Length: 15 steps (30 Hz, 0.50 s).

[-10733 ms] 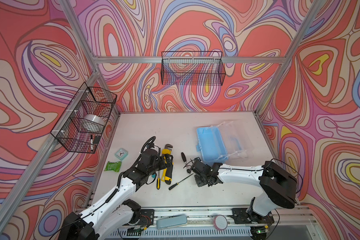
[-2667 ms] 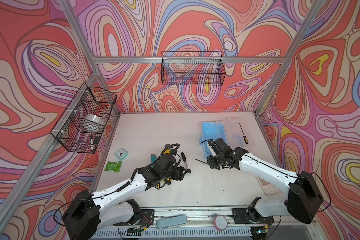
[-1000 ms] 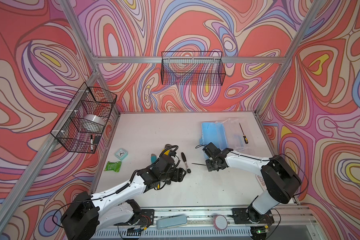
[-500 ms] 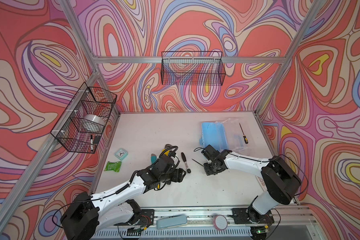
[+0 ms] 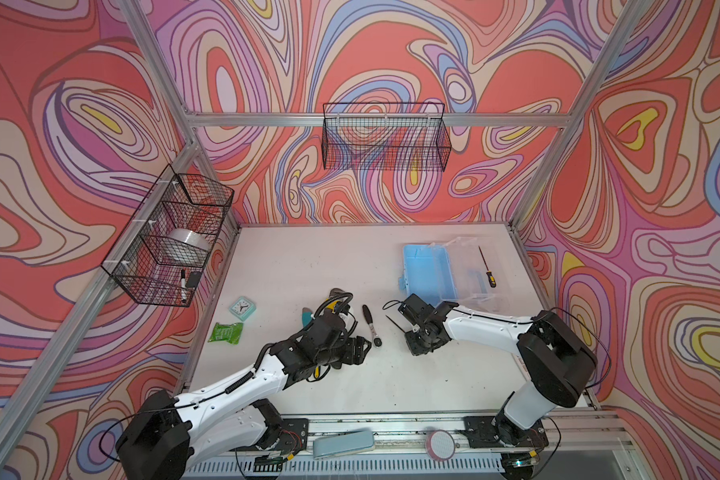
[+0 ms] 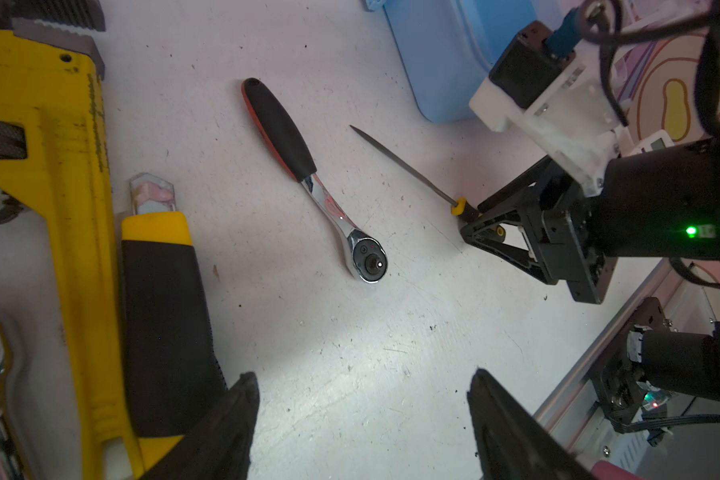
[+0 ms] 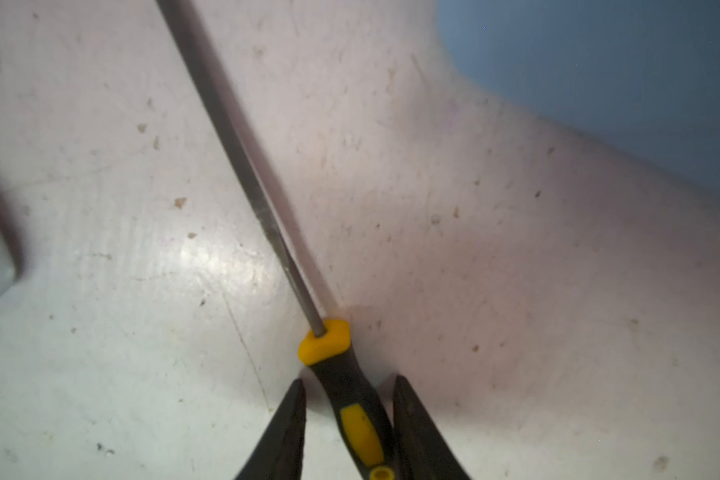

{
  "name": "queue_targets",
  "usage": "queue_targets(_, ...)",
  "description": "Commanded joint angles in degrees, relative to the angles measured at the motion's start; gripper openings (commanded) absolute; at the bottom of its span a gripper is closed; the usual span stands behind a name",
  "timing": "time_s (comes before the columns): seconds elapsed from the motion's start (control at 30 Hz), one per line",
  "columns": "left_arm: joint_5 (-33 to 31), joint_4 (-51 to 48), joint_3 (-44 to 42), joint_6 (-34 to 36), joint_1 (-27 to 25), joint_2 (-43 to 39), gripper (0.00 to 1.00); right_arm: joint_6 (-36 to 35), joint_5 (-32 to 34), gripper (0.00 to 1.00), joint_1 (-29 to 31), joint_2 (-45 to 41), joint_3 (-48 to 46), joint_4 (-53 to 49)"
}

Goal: Pack the tool kit
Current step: 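Grasp the yellow-black file handle with the right gripper, then carry the file over the clear lid with the right gripper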

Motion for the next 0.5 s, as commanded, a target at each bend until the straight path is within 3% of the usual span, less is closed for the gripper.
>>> queue_targets(0.0, -1.1, -0.6, -0.4, -0.8, 0.5, -0.5, 0.80, -1.0, 1.4, 0.30, 1.3, 2.9, 0.5, -1.5)
queue_targets(0.27, -1.9, -1.0, -0.6, -1.1, 0.9, -1.3, 0.81, -1.2, 0.8, 0.09, 1.7, 1.7, 0.1, 1.0)
queue_targets(0.47, -2.4, -1.5, -0.6, -0.9, 1.2, -1.6, 0.81, -1.2, -0.8, 0.03, 1.6, -3.9, 0.4, 3.4)
